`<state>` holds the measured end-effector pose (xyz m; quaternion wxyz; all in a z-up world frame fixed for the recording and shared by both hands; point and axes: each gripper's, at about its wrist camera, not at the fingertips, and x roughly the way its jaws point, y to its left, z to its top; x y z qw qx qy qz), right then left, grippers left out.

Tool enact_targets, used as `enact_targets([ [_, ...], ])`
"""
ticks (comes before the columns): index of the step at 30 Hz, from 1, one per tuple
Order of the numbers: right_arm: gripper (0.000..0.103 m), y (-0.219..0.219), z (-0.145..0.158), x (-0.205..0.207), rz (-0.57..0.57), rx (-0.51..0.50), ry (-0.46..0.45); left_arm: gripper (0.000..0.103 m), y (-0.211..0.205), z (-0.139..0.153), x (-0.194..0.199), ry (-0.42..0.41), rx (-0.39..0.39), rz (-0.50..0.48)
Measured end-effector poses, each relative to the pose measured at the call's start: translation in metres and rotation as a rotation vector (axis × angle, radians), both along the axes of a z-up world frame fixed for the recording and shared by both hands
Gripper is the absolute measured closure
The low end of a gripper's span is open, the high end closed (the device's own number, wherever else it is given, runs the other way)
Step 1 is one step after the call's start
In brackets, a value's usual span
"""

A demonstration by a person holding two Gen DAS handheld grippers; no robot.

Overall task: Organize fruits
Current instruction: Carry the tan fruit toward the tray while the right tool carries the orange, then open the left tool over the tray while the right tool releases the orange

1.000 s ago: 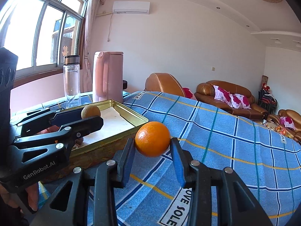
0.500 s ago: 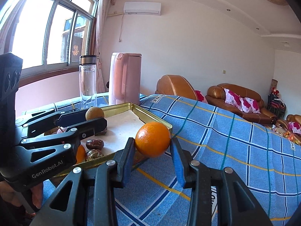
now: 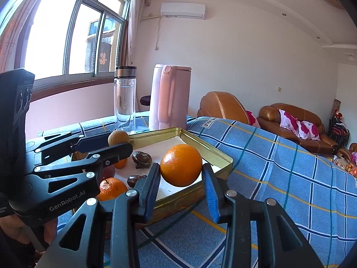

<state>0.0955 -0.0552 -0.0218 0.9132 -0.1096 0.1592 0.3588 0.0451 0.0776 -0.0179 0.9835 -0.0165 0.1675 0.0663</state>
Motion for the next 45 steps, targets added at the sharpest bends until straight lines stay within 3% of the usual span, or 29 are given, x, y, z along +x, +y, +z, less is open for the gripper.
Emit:
enact_targets([
  [21, 0.063, 0.039, -0.003, -0.008, 0.082, -0.021, 0.033, 0.071, 0.039, -0.010, -0.014, 0.039, 0.003, 0.082],
  [45, 0.062, 0.070, -0.025, -0.011, 0.129, -0.125, 0.127, 0.071, 0.061, -0.035, -0.008, 0.112, -0.007, 0.120],
])
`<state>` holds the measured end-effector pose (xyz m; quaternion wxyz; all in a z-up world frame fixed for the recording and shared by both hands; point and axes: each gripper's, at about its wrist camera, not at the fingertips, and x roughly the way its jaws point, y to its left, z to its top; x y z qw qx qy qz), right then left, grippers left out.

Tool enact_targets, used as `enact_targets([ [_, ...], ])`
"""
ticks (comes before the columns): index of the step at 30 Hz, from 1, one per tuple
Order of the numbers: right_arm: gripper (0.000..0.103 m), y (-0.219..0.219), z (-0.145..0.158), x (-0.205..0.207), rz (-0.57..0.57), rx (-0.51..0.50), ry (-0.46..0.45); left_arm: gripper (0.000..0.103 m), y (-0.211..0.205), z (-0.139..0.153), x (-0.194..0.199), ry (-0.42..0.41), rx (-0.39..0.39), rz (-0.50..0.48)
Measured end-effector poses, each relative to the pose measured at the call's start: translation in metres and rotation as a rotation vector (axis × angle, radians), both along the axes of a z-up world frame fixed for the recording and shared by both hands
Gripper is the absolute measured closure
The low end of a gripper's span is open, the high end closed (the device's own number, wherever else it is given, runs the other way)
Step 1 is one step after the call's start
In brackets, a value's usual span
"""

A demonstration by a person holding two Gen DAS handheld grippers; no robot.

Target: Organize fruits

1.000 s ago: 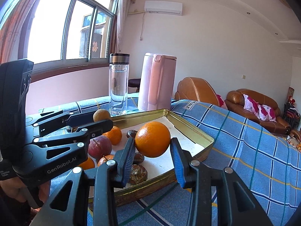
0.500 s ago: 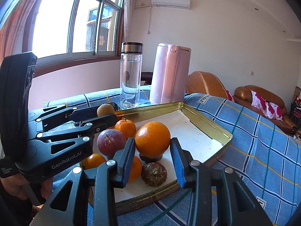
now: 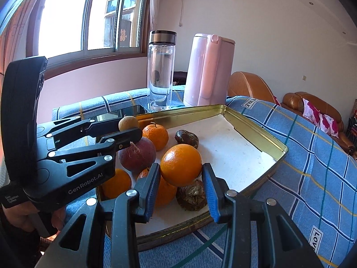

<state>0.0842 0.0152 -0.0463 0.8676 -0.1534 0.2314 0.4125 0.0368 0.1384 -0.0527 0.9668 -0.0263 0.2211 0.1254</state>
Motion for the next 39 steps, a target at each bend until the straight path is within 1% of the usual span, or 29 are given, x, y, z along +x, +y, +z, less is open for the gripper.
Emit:
enact_targets([
  [4, 0.062, 0.003, -0.003, 0.003, 0.007, -0.018, 0.021, 0.069, -0.001, 0.001, -0.001, 0.003, 0.002, 0.007],
  [5, 0.062, 0.004, -0.004, 0.004, 0.014, -0.024, 0.033, 0.065, -0.001, 0.001, -0.001, 0.005, 0.004, 0.011],
  [6, 0.062, 0.005, -0.005, 0.004, 0.020, -0.031, 0.042, 0.058, -0.001, 0.001, -0.002, 0.007, 0.007, 0.012],
  [7, 0.062, 0.005, -0.005, 0.004, 0.014, -0.034, 0.038, 0.057, -0.001, 0.001, -0.003, 0.004, 0.010, 0.016],
  [10, 0.051, 0.002, -0.004, 0.002, 0.013, -0.021, 0.038, 0.050, -0.003, 0.003, -0.007, -0.001, 0.014, 0.014],
  [11, 0.047, 0.001, -0.004, 0.002, 0.010, -0.018, 0.036, 0.043, -0.003, 0.004, -0.008, -0.007, 0.018, 0.018],
  [12, 0.046, 0.000, -0.003, 0.000, 0.007, -0.014, 0.030, 0.036, -0.004, 0.005, -0.011, -0.015, 0.025, 0.025],
  [17, 0.044, -0.010, 0.003, -0.008, -0.012, 0.013, 0.008, 0.024, -0.008, 0.017, -0.021, -0.053, 0.038, 0.028],
  [18, 0.042, -0.014, 0.006, -0.008, -0.020, 0.024, 0.005, 0.022, -0.008, 0.019, -0.023, -0.060, 0.039, 0.029],
  [22, 0.040, -0.030, 0.016, -0.010, -0.061, 0.057, -0.014, 0.021, -0.010, 0.026, -0.027, -0.075, 0.031, 0.021],
  [24, 0.038, -0.039, 0.021, -0.009, -0.083, 0.076, -0.011, 0.015, -0.012, 0.027, -0.028, -0.078, 0.034, 0.022],
  [26, 0.037, -0.047, 0.025, -0.008, -0.107, 0.092, -0.017, 0.012, -0.014, 0.029, -0.030, -0.085, 0.039, 0.024],
  [29, 0.032, -0.059, 0.032, -0.009, -0.142, 0.113, -0.033, 0.012, -0.018, 0.031, -0.031, -0.087, 0.045, 0.019],
  [33, 0.027, -0.070, 0.038, -0.011, -0.183, 0.126, -0.060, 0.007, -0.023, 0.033, -0.032, -0.091, 0.053, 0.017],
  [39, 0.026, -0.079, 0.041, -0.015, -0.206, 0.133, -0.082, 0.003, -0.030, 0.038, -0.035, -0.098, 0.065, 0.005],
])
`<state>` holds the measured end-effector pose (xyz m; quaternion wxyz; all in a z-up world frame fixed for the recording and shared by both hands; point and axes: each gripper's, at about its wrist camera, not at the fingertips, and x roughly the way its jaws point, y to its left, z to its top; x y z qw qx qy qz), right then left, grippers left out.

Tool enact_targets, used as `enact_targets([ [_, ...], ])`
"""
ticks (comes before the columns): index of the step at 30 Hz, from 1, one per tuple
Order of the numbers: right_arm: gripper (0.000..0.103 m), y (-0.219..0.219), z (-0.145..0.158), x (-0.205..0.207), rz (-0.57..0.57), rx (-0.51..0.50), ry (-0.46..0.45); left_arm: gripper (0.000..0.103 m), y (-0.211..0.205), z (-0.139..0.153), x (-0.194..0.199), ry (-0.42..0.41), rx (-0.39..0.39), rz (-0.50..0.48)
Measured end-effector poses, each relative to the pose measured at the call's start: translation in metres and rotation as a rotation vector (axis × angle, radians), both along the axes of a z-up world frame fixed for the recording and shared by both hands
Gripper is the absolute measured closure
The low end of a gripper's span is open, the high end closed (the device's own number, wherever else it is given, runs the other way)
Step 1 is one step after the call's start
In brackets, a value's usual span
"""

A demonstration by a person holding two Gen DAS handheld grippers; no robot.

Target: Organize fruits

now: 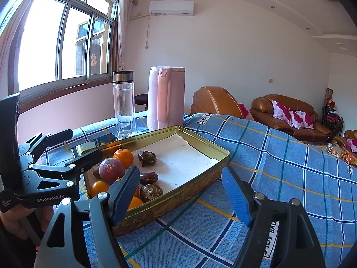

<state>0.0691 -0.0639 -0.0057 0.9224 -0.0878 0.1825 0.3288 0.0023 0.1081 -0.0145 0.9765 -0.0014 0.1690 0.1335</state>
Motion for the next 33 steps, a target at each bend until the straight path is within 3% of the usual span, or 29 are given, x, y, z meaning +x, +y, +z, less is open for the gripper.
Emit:
enact_targets([
  [14, 0.025, -0.025, 0.009, -0.013, -0.047, 0.031, -0.040, 0.002, -0.014, 0.003, 0.001, 0.002, 0.020, -0.030],
  [33, 0.024, -0.034, 0.008, -0.013, -0.051, 0.044, -0.028, 0.002, -0.023, 0.004, 0.001, 0.008, 0.033, -0.038],
])
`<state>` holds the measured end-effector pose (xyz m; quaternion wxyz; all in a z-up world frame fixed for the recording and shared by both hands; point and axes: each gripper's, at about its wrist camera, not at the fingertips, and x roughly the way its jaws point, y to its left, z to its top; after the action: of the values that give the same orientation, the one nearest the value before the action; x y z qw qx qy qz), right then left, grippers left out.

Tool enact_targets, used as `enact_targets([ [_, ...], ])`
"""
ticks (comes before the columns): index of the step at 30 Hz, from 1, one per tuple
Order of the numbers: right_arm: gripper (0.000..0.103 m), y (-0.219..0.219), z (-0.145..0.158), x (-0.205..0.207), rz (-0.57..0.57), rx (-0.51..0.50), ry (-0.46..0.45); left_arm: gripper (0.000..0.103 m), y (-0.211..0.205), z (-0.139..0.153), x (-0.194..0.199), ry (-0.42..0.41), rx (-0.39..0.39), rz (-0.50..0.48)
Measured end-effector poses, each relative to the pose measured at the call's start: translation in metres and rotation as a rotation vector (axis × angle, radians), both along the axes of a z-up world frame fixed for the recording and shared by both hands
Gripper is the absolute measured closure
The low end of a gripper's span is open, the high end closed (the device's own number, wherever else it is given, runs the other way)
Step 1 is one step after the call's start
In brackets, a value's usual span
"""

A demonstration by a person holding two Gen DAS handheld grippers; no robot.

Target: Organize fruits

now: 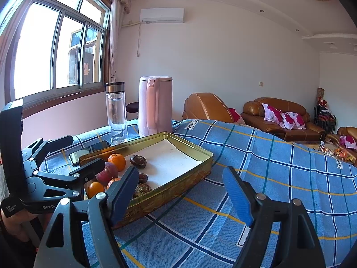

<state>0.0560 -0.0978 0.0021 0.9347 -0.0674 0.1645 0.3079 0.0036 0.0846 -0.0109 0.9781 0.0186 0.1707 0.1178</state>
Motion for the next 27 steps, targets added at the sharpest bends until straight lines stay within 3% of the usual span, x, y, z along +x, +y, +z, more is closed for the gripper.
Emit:
enact_targets([
  [27, 0.023, -0.022, 0.002, -0.008, -0.026, 0.025, -0.020, 0.000, -0.023, 0.006, 0.000, 0.010, 0.034, -0.048],
])
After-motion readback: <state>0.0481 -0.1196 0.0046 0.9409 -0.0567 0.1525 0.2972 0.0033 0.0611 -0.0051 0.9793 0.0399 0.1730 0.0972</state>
